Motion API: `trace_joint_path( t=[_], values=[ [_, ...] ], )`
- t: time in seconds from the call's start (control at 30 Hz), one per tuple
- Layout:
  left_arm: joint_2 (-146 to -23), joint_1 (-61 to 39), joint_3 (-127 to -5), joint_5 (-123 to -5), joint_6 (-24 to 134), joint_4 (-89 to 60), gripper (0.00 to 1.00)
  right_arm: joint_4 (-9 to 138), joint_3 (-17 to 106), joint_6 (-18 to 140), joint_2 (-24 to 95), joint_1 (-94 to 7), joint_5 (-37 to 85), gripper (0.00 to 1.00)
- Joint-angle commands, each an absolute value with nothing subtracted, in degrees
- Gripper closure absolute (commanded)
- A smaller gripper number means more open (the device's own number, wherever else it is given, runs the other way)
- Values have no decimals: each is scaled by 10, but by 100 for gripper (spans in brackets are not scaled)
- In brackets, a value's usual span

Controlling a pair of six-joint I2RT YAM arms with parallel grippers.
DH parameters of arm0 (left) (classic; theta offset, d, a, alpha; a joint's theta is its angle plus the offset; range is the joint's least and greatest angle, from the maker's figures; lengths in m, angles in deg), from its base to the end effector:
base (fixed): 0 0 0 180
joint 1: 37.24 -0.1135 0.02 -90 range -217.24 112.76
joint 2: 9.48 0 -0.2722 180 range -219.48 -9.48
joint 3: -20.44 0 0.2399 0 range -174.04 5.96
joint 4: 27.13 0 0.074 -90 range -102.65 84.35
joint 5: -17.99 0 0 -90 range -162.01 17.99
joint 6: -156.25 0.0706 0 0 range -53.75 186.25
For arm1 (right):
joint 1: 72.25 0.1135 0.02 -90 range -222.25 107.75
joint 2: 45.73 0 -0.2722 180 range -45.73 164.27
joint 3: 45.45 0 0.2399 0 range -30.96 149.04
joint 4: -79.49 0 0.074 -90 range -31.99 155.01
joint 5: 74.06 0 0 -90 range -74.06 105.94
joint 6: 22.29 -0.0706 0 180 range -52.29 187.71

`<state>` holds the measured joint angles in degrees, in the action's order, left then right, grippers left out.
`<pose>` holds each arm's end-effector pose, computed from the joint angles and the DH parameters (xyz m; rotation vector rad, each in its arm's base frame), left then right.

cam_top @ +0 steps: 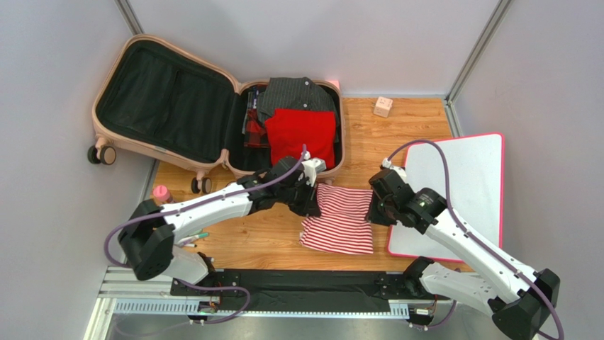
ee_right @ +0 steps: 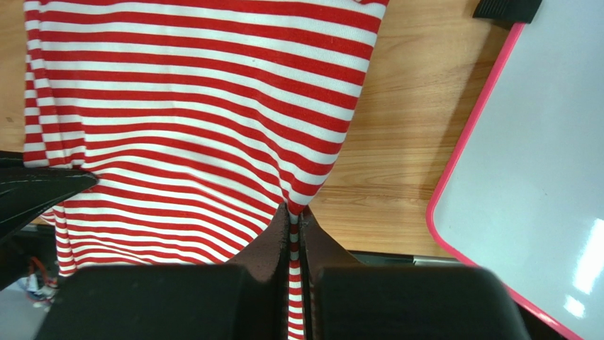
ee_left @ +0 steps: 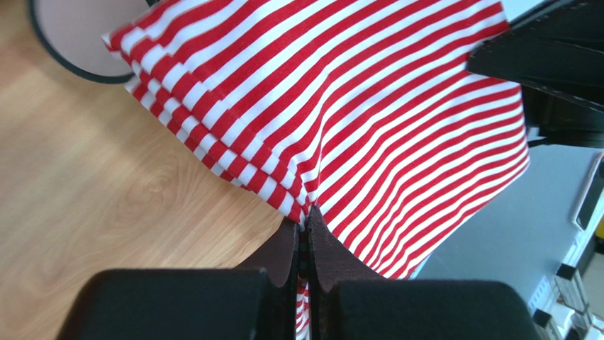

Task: Pack the luggage
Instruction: Pick up the clothes from the corner of the board.

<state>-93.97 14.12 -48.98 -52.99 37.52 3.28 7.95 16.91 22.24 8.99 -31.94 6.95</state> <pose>0.1845 -0.2676 0.2217 0.6767 2.4841 -1.0058 0.1320 0.0975 0.2385 0.1701 2.6855 0.2695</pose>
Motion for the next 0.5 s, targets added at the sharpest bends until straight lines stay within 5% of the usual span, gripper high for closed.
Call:
trace_joint_path(
  t=[0.0,0.23,0.47],
  values=[
    [-872,142,-522,-583,394,87,100,36,234,215,86,-318,49,100],
    [-800,140,-564,-712,416,124,100,77,327,243,111,-317,6,100],
    [-796,84,-601,-803,483,130,100,274,370,309,201,-317,1,100]
  ],
)
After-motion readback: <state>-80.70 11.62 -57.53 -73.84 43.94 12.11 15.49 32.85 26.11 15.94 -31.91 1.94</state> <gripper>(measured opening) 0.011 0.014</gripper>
